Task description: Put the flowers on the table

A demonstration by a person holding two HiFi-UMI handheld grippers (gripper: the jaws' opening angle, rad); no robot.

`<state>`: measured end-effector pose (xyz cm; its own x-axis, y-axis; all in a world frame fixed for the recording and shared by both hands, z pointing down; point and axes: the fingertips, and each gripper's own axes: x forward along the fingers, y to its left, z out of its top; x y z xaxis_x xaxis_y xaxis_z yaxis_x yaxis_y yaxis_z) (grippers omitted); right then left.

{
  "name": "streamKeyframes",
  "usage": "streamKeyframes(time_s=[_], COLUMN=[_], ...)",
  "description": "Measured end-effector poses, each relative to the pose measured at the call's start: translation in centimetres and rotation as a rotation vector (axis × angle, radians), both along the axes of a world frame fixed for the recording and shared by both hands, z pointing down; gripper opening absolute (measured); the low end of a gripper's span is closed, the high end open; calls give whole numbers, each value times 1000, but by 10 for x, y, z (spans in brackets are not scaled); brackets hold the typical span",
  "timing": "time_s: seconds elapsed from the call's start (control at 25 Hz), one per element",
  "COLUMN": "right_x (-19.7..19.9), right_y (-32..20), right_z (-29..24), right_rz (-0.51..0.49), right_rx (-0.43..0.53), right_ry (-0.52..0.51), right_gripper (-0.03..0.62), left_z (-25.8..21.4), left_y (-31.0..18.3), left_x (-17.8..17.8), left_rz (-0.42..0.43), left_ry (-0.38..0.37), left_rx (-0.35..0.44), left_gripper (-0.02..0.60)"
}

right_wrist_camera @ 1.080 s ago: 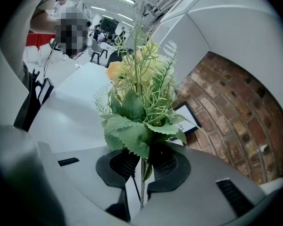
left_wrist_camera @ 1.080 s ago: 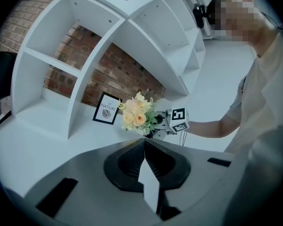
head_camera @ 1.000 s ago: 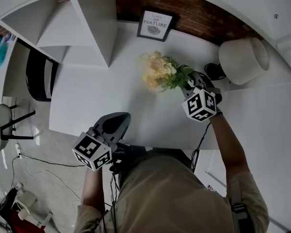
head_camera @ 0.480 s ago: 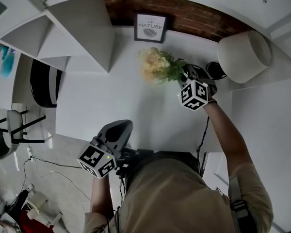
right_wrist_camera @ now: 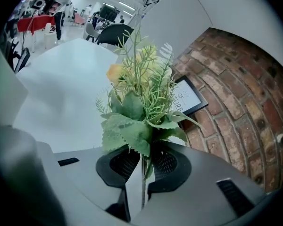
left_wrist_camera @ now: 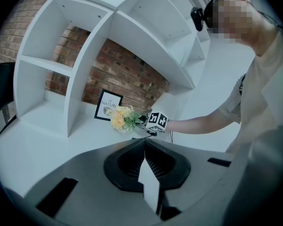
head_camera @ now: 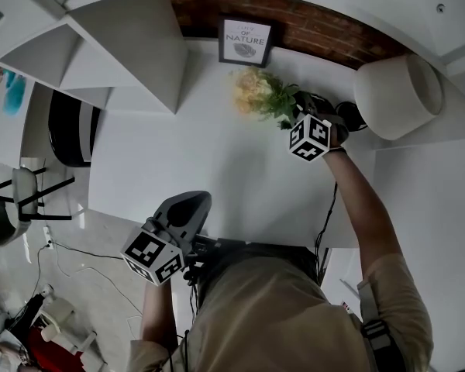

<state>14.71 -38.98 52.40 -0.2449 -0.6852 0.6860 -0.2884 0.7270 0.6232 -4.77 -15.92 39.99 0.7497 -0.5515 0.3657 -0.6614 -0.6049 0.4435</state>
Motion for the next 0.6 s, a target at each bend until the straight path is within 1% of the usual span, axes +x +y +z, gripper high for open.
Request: streamKeyframes(time_s=[0.28, 0.6], right_x=[20, 34], right_y=[-20, -35], right_z=[20, 30], right_rz=[82, 88], right_rx=[-12, -5], right_ry=[30, 83], right_gripper=[66, 66], left_z=[6, 9], left_y=[-5, -10], left_x=[2, 9], left_rz=[13, 29], left_ry=[-7, -11], left_rx=[-18, -29], left_gripper=[9, 9])
